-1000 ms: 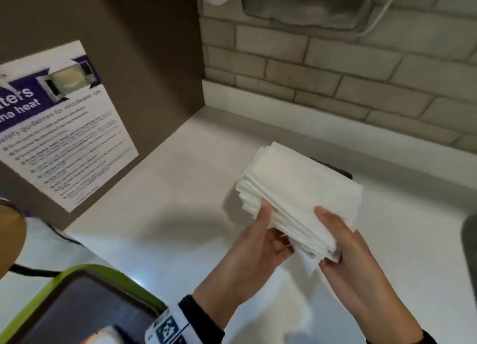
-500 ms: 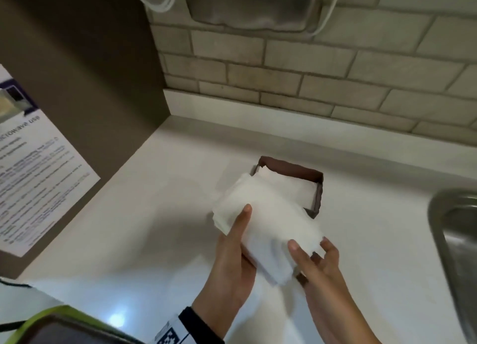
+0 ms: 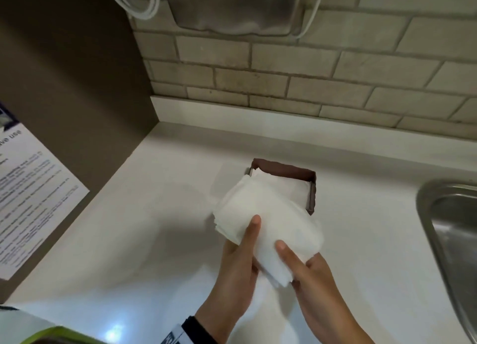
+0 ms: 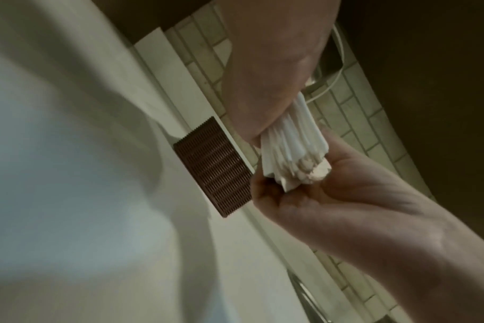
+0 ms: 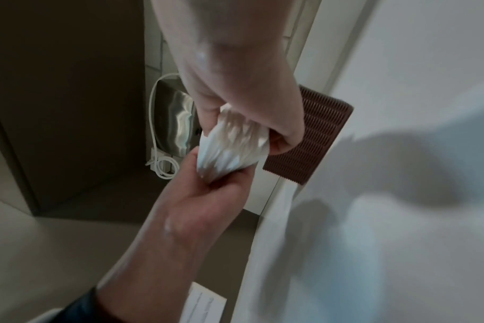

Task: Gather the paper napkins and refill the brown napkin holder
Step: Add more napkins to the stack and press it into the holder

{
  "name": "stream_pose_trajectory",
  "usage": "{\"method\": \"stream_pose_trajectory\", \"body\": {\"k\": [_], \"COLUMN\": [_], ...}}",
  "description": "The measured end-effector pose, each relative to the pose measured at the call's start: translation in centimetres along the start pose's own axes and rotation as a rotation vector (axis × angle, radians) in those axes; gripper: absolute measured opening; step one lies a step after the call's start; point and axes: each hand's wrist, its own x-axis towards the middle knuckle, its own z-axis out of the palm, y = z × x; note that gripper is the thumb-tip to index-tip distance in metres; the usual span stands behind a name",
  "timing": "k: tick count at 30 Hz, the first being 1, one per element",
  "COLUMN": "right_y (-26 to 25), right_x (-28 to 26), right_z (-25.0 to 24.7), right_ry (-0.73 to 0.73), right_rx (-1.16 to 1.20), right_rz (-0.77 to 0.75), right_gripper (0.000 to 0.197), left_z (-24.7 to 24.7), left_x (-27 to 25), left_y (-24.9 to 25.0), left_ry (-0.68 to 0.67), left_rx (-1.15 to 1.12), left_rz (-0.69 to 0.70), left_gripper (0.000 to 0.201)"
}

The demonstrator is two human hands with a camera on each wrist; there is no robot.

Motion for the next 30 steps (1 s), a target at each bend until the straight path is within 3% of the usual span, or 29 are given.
{"method": "stream_pose_trajectory", "body": {"k": [4, 6, 9, 11, 13, 16, 20, 23, 25, 28, 30], "right_y": [-0.8, -1.1, -0.6, -0.1, -0.3, -0.8, 0.5, 1.8, 2.6, 2.6, 2.0], "right_x": [0.8, 1.0, 1.1, 1.3, 1.2, 0.7, 0.5, 1.1, 1.4, 1.6, 1.5], "right_z": [-2.5, -3.0, -1.4, -0.1, 0.3, -0.3, -1.5, -1.6, -1.3, -0.5, 0.1], "right_ry": [0.148, 0.077, -0.041, -0.029, -0.011, -0.058, -0.181, -0.221, -0.191, -0.068, 0.026], "right_rx": [-0.162, -0.248, -0.343, -0.422, -0.489, -0.528, -0.573, -0.645, -0.673, -0.613, -0.585], "right_rz": [-0.039, 0.011, 0.111, 0.079, -0.005, -0.129, -0.183, -0.175, -0.176, -0.189, -0.190], "right_gripper": [0.080, 0.089, 0.074, 0.071, 0.066, 0.063, 0.092, 0.092, 0.081, 0.057, 0.051], "left_z": [-2.4, -3.1, -2.6, -2.1, -2.2, -3.1, -5.0, -6.1, -6.2, -5.2, -4.4], "left_x": [0.6, 0.7, 0.2, -0.1, -0.1, 0.2, 0.7, 0.9, 1.1, 1.2, 1.2], "left_y": [1.6, 1.7, 0.5, -0.2, -0.3, 0.2, -0.9, -2.1, -2.8, -2.5, -1.8], "left_ry": [0.021, -0.019, -0.084, -0.104, -0.116, -0.146, -0.235, -0.224, -0.166, -0.042, 0.047], "left_rx": [0.230, 0.329, 0.400, 0.431, 0.482, 0.604, 0.605, 0.656, 0.705, 0.790, 0.806], "left_rz": [-0.001, -0.040, -0.121, -0.154, -0.109, 0.070, 0.250, 0.227, 0.204, 0.257, 0.258], "left_gripper": [0.044, 0.051, 0.047, 0.042, 0.037, 0.034, 0.065, 0.074, 0.068, 0.039, 0.023]}}
